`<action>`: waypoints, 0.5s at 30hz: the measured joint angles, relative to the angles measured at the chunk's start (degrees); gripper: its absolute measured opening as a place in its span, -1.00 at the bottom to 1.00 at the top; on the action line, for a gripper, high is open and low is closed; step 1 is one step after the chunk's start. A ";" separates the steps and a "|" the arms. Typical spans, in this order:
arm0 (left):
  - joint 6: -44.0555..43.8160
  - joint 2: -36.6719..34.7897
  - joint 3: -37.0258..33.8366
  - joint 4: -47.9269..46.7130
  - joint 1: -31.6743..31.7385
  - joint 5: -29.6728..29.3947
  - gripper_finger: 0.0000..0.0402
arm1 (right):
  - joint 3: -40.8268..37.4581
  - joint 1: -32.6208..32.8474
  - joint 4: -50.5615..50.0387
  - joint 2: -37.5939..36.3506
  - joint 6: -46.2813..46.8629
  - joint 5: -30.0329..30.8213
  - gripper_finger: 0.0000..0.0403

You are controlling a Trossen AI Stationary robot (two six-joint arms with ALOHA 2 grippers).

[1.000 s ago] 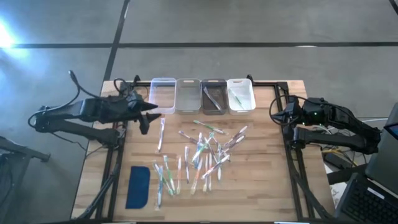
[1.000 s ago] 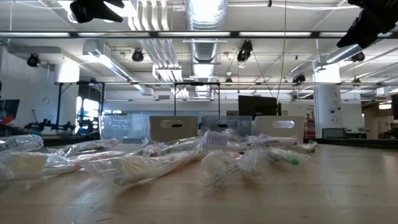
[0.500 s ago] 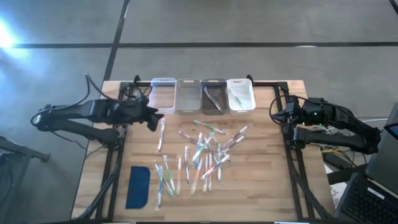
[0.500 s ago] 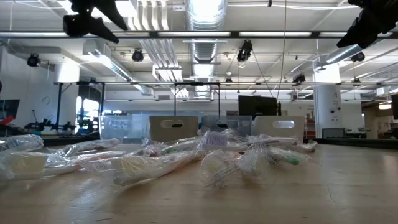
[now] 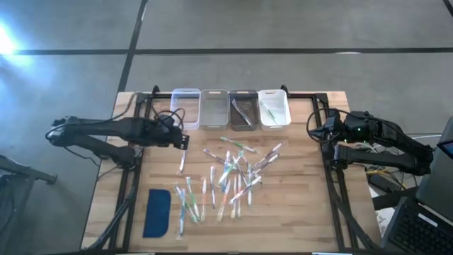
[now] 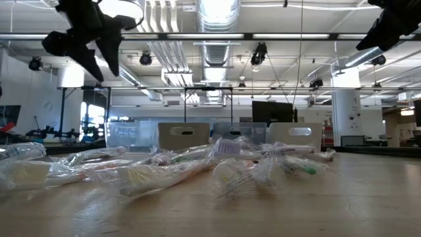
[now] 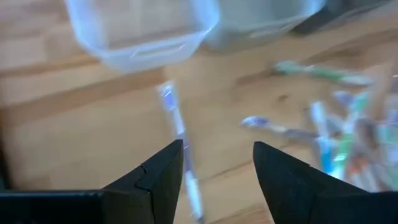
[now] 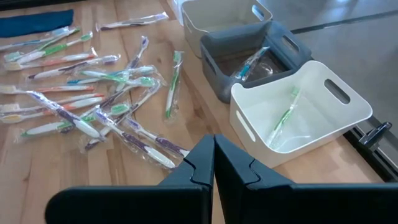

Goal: Pick & Place Toothbrushes
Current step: Put the purple toothbrush into the gray bin

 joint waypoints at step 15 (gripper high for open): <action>-0.18 12.51 0.00 -0.04 0.00 3.01 -0.12 | 0.00 0.00 0.00 -0.02 0.00 0.00 -0.96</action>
